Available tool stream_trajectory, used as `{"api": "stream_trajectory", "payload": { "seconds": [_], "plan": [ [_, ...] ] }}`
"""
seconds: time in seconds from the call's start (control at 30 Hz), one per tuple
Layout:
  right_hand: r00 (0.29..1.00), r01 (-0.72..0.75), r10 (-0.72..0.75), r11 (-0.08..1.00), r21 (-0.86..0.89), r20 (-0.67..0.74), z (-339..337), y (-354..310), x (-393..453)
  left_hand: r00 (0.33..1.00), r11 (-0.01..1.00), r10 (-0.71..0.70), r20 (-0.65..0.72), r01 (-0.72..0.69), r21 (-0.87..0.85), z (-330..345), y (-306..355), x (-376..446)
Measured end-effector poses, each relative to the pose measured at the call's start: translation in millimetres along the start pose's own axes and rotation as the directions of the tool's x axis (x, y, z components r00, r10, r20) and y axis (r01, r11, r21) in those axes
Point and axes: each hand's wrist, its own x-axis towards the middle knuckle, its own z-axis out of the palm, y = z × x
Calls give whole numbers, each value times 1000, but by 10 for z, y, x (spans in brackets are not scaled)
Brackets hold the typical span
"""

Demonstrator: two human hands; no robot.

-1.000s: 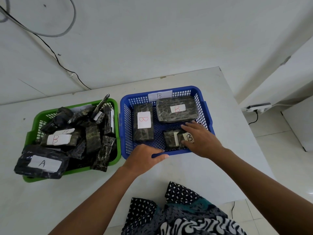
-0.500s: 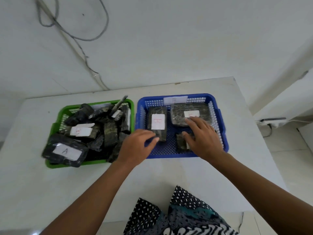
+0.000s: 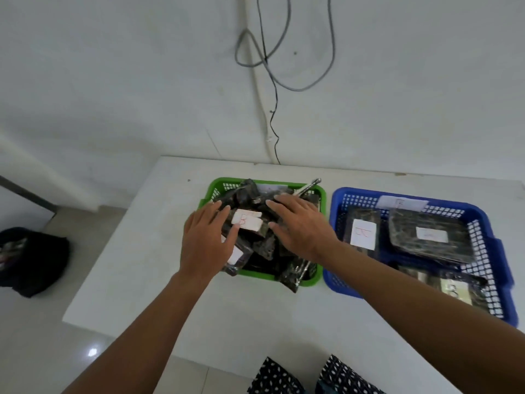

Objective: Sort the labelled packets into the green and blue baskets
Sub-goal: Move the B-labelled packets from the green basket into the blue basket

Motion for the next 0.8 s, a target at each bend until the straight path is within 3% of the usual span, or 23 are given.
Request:
{"api": "stream_trajectory", "payload": {
  "seconds": [0.1, 0.3, 0.57, 0.8],
  "plan": [
    [995, 10, -13, 1000, 21, 103, 191, -184, 201, 998, 999, -23, 50, 24, -24, 26, -177, -62],
    [952, -141, 118, 988, 64, 281, 410, -304, 305, 995, 988, -23, 94, 37, -150, 85, -316, -78],
    [969, -230, 207, 954, 193, 133, 165, -157, 243, 998, 977, 31, 55, -19, -211, 104, -184, 130],
    [919, -390, 395, 905, 173, 6, -500, 460, -469, 976, 934, 209, 55, -183, -307, 319, 679, 421]
  ]
}}
